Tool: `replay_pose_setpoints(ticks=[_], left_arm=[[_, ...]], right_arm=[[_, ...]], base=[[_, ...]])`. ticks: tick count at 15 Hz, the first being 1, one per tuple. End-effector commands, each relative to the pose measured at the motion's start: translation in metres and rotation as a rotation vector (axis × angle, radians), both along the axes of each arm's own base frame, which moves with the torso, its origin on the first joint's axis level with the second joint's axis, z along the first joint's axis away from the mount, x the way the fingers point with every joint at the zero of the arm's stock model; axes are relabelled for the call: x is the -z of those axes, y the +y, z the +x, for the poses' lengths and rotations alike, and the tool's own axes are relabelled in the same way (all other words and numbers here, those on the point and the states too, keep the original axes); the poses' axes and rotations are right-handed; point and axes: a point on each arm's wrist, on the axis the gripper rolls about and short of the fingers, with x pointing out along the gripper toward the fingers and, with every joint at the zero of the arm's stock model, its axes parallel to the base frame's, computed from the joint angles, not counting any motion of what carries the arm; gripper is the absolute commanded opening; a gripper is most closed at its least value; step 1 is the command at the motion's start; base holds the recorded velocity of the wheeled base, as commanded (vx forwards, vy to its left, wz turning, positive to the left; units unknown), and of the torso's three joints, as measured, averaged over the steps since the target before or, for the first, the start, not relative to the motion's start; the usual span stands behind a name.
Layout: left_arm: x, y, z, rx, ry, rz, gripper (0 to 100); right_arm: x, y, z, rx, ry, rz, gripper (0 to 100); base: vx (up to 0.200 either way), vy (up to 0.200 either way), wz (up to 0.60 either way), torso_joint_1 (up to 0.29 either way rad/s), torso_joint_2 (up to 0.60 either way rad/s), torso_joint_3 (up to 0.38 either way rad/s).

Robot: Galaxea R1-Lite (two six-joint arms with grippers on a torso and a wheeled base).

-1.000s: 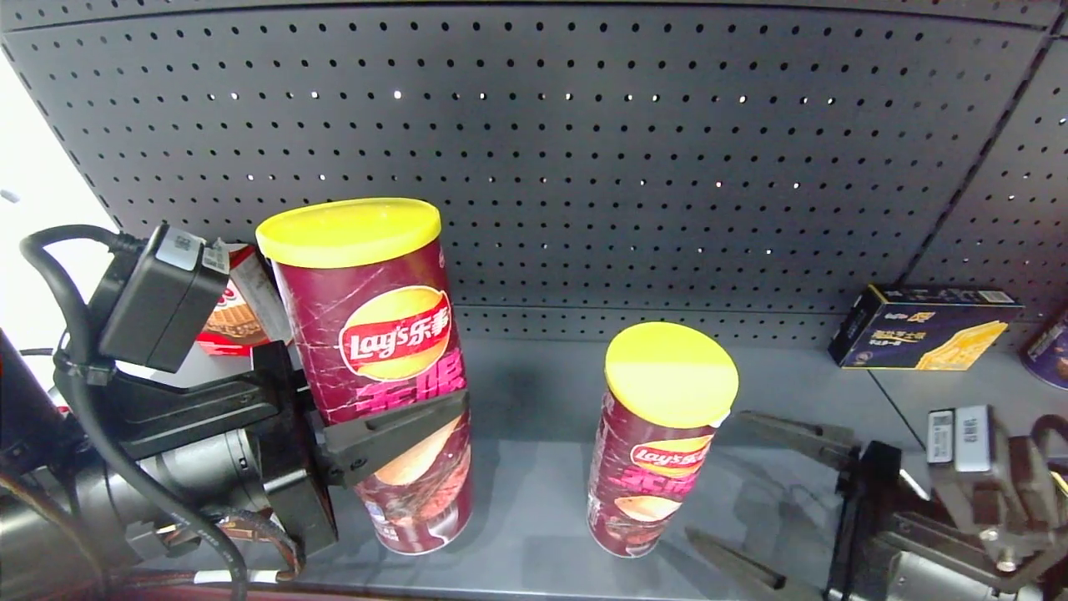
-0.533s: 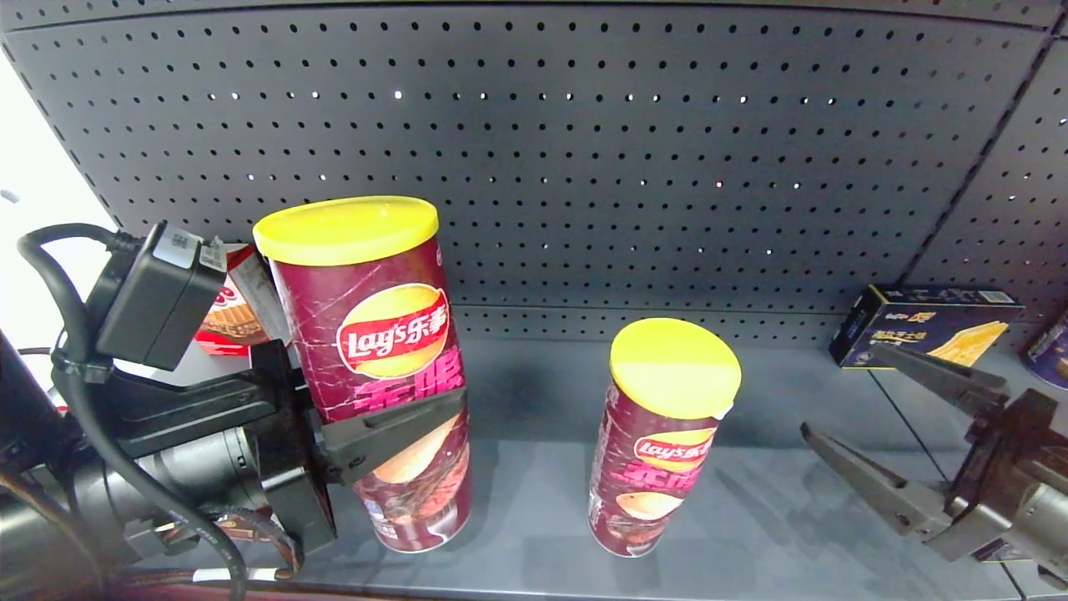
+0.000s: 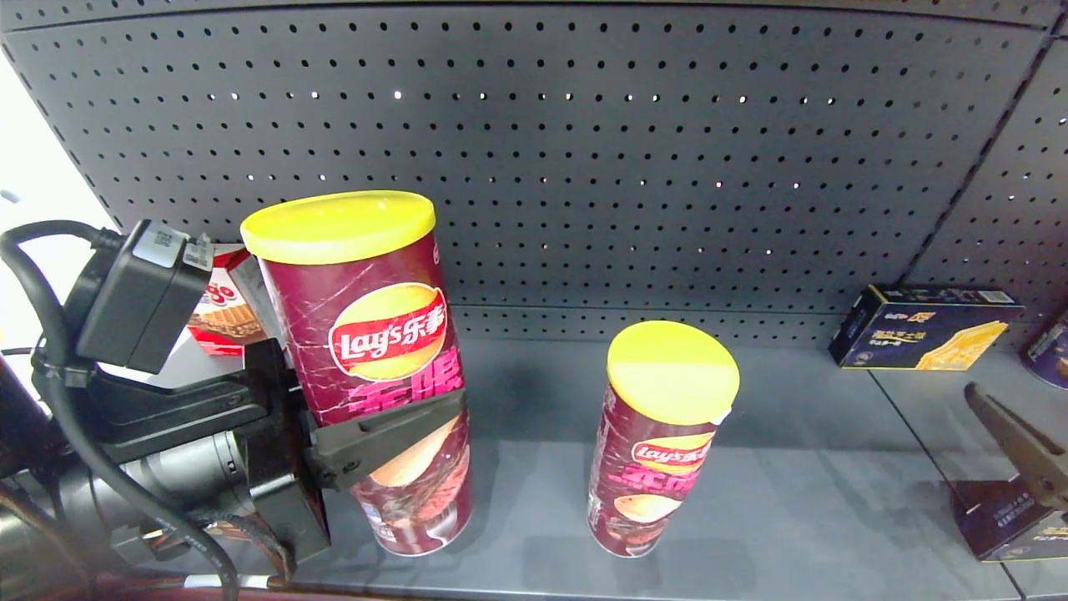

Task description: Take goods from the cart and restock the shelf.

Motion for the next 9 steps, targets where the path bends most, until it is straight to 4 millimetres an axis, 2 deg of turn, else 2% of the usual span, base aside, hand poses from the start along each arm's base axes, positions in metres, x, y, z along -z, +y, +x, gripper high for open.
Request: replay_pose_setpoints(ticks=[1, 2, 6, 7, 9], left_arm=[[-0.001, 0.0, 0.0, 0.002, -0.003, -0.002, 0], [-0.001, 0.0, -0.001, 0.001, -0.003, -0.002, 0], [-0.001, 0.001, -0.001, 0.001, -0.005, -0.004, 0], [-0.001, 0.001, -0.001, -0.001, -0.005, -0.004, 0], [-0.001, 0.001, -0.001, -0.001, -0.005, -0.004, 0]], right_arm=[[0.003, -0.008, -0.024, 0.06, -0.06, 0.006, 100], [0.005, -0.008, -0.029, 0.064, -0.062, 0.006, 100], [0.031, -0.012, -0.082, 0.069, 0.013, -0.001, 100], [0.044, -0.013, -0.104, 0.087, 0.042, -0.004, 100], [0.059, -0.013, -0.132, 0.112, 0.086, -0.003, 100]], base=[[0.0, 0.0, 0.0, 0.0, 0.0, 0.0], [0.0, 0.0, 0.0, 0.0, 0.0, 0.0], [0.0, 0.0, 0.0, 0.0, 0.0, 0.0], [0.0, 0.0, 0.0, 0.0, 0.0, 0.0], [0.0, 0.0, 0.0, 0.0, 0.0, 0.0]])
